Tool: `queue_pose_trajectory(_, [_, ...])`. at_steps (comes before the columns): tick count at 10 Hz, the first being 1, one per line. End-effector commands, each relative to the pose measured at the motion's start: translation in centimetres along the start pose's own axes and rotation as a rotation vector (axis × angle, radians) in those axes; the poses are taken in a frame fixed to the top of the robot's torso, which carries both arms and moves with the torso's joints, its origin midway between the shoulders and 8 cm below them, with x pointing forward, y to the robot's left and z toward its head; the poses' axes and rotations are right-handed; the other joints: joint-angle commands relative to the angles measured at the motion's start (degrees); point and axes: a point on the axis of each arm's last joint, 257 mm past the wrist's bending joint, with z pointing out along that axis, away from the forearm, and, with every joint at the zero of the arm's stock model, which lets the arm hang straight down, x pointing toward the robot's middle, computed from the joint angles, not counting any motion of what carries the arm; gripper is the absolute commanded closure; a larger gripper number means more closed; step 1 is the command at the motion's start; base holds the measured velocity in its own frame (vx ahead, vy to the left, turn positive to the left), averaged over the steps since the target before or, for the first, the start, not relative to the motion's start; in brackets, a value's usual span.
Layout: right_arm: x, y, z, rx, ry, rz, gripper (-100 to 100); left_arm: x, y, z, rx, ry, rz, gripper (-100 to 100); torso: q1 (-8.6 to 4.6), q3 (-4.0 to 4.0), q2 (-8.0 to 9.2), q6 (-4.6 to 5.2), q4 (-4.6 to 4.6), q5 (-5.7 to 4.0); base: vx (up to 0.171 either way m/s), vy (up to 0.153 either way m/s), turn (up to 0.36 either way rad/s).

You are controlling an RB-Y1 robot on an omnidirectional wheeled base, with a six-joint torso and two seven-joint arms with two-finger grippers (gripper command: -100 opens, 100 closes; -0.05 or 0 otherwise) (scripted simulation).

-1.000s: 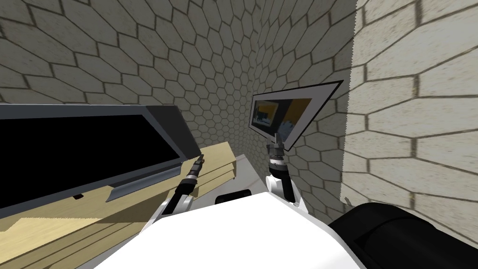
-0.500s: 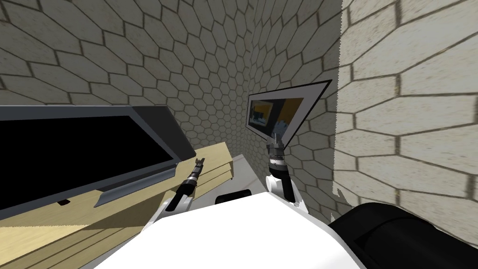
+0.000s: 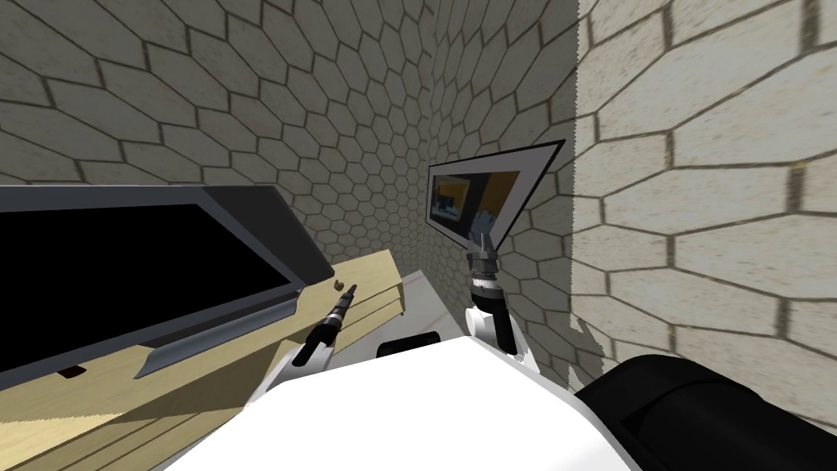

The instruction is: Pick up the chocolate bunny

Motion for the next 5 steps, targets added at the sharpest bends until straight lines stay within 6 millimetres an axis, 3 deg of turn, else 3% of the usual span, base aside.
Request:
queue_pose_trajectory(1, [0.0,0.0,0.0,0.000,0.000,0.000,0,0.2,1.9,0.1,-0.042,0.009,0.014,-100,0.00,0.00,0.00,0.00,0.00,0.00,0.011,-0.047,-0.032])
queue_pose_trajectory(2, [0.0,0.0,0.0,0.000,0.000,0.000,0,-0.1,3.7,0.3,-0.095,0.017,0.042,-100,0.04,0.00,-0.01,-0.02,0.00,0.00,0.016,-0.046,-0.075])
queue_pose_trajectory(4, [0.0,0.0,0.0,0.000,0.000,0.000,0,0.0,4.4,0.2,-0.108,0.020,0.042,-100,0.08,-0.02,-0.03,-0.02,-0.01,0.01,0.013,-0.028,-0.008])
queue_pose_trajectory(5, [0.0,0.0,0.0,0.000,0.000,0.000,0,-0.4,6.6,0.4,-0.169,0.029,0.069,-100,0.13,0.00,0.00,-0.02,0.00,0.02,0.006,-0.035,-0.080])
